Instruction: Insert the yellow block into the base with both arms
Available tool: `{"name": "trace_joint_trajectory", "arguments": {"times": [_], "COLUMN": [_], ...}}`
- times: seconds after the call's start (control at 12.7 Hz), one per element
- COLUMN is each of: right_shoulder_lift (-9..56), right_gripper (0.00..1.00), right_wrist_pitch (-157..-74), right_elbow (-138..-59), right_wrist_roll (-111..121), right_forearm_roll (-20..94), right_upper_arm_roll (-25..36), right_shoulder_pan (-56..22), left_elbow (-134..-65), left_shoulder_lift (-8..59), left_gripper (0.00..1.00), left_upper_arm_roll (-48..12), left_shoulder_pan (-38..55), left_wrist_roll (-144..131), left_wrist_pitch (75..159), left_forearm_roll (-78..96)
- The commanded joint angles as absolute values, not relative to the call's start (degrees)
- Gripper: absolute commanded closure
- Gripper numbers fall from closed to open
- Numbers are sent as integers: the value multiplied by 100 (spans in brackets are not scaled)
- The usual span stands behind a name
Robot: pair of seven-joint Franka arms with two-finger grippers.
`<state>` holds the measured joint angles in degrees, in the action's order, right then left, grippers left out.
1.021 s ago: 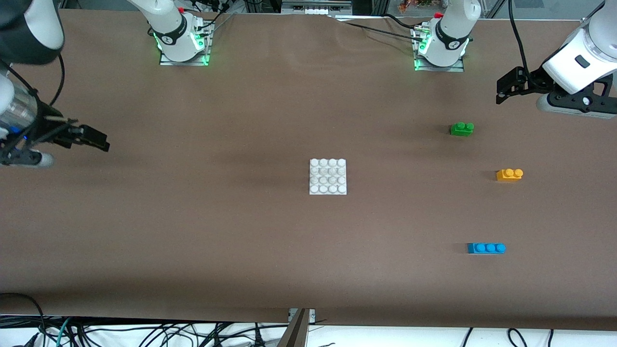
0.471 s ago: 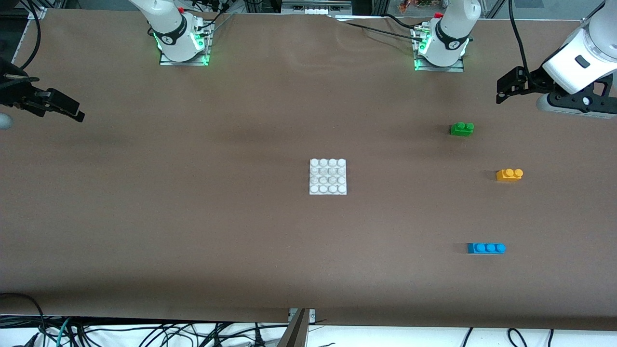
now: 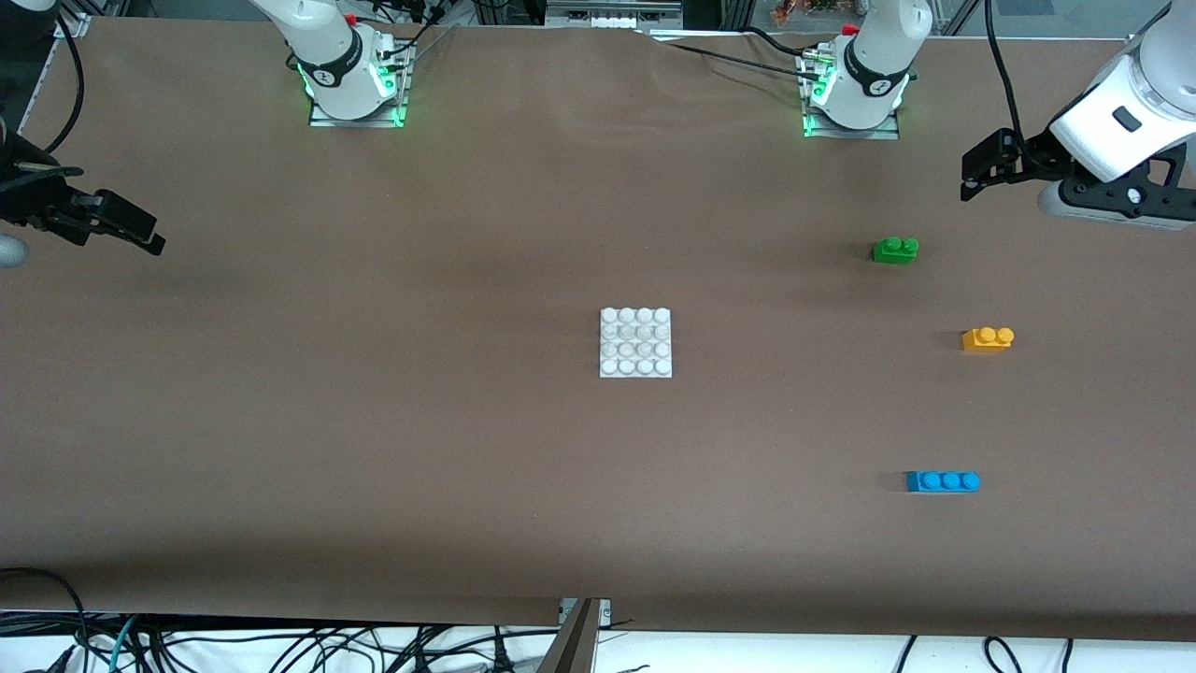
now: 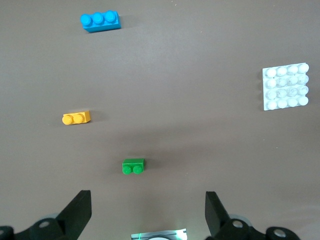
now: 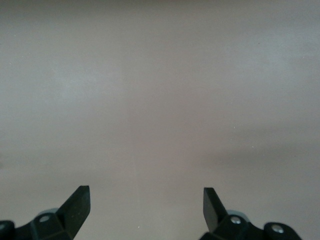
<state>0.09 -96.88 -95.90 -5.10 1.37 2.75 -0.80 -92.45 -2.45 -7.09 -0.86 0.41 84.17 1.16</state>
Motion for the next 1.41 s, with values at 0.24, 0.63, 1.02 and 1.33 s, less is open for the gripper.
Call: {"name": "trace_joint_trajectory", "arguments": {"times": [0.24,0.63,1.02,1.33], "right_shoulder_lift": [35,35,53,53], "right_gripper": [0,0,0,0], "right_wrist_pitch": [-9958,-9967,-9958,-9923], "right_elbow": [-9686,-9677,-9651,-9659], "right_wrist_roll": [-396,-404,-404,-404], "right_forearm_roll": [-78,-167,-132,-123], "right_upper_arm_roll": [167,150,158,150], "right_shoulder_pan": [-26,-53,-53,-53], "left_elbow": [-9026,-9026,-9026,-9009], "left_shoulder_lift": [-176,-184,-176,-176], "left_gripper": [0,0,0,0], "left_upper_arm_roll": [-721,-721,-721,-747], "left_shoulder_pan": [-105,-105,-105,-88], "left_wrist_roll": [-9,-9,-9,-9], "left_wrist_pitch": [8262,8262,8262,8262], "left_forearm_roll": [211,211,211,220]}}
